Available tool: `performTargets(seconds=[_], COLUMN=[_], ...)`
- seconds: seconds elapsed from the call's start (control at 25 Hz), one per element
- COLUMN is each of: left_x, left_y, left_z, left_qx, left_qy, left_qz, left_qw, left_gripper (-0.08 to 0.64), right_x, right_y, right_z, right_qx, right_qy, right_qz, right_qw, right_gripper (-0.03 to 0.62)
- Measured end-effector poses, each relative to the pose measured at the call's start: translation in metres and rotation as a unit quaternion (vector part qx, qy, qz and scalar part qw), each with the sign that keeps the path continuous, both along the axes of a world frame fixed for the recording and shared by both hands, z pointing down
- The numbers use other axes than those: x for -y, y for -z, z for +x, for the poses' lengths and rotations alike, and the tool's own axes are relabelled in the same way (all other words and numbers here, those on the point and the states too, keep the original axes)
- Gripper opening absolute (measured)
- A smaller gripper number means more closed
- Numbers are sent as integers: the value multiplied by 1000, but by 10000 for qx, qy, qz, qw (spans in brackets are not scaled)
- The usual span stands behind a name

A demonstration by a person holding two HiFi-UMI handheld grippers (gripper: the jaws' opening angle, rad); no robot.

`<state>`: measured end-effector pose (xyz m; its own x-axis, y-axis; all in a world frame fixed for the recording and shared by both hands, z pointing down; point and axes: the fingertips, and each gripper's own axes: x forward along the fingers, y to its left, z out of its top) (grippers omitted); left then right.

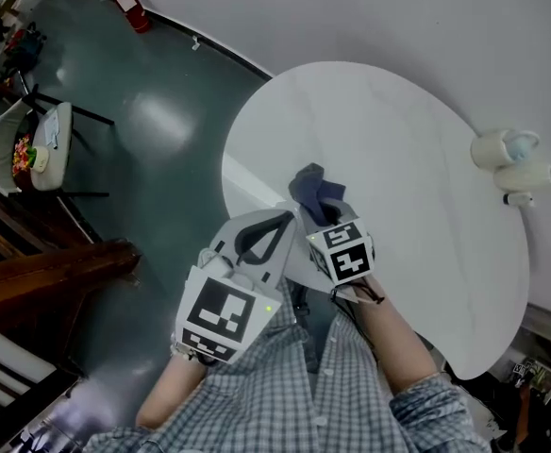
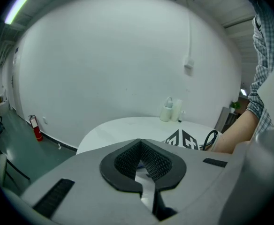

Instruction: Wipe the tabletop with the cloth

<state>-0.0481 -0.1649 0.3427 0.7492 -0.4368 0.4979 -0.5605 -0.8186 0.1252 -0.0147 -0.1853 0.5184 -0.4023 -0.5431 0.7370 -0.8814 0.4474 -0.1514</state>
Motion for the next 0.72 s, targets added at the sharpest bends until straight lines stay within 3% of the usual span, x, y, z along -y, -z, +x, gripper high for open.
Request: performTargets(seconds=[0.32, 0.72], left_x=[-3, -4], left_y=[-1, 1], left_z=[39, 57], left_qx=[-37, 1], left_qy=[-38, 132], left_qz=[-107, -66], left_qw=[9999, 9999], left_gripper=[5, 5], right_x=[-11, -14], right_y=[-1, -2], right_z=[102, 223], right_qx=[-242, -561], right_qy=[-503, -1399], right_qz=[-56, -103], right_qw=[9984, 9885], right_gripper=[52, 52])
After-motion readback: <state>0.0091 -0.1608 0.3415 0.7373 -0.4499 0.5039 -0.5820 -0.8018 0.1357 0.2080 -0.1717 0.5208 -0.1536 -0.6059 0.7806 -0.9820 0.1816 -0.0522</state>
